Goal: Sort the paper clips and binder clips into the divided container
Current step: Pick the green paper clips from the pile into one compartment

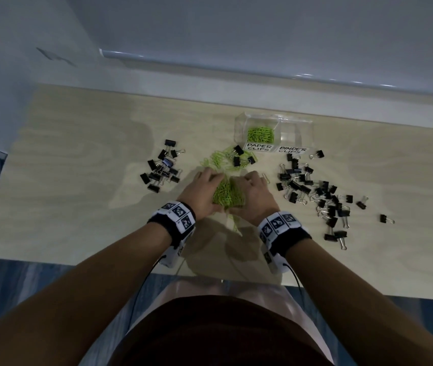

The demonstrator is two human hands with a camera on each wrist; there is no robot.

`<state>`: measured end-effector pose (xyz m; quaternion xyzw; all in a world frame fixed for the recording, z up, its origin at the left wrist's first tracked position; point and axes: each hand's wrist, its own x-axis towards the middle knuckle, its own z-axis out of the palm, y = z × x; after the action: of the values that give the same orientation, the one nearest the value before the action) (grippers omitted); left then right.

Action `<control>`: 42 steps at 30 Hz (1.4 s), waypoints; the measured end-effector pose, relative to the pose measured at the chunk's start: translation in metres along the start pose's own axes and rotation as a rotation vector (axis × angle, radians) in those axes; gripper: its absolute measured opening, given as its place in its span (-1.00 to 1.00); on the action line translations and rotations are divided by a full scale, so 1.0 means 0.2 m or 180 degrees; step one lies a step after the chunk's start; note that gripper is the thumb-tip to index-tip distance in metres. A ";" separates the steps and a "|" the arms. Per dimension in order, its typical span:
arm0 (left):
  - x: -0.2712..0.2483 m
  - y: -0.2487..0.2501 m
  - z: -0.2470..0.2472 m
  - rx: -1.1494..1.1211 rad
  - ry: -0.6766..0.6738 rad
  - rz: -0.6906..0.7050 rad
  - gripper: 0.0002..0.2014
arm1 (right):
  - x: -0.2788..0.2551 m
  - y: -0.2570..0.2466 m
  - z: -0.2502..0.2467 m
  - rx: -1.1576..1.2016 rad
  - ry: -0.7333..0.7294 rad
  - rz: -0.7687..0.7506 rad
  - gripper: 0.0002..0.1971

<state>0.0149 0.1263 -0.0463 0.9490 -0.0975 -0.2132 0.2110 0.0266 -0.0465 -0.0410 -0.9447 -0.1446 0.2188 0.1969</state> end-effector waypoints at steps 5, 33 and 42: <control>0.03 0.03 -0.03 -0.0284 0.0142 0.0048 -0.56 | 0.04 -0.03 -0.02 0.0289 0.0024 -0.0140 -0.50; 0.63 0.34 -0.45 -0.1304 0.0947 -0.0233 -0.69 | 0.52 0.15 -0.60 0.1134 0.1088 0.0611 -0.74; 0.50 0.11 -0.24 -0.0822 0.0852 -0.0122 -0.84 | 0.28 0.19 -0.32 0.0212 0.0920 -0.0687 -0.73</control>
<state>0.1222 0.0970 -0.0341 0.9356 -0.0223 -0.0998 0.3379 0.1120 -0.0801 -0.0256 -0.9383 -0.2081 0.0630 0.2691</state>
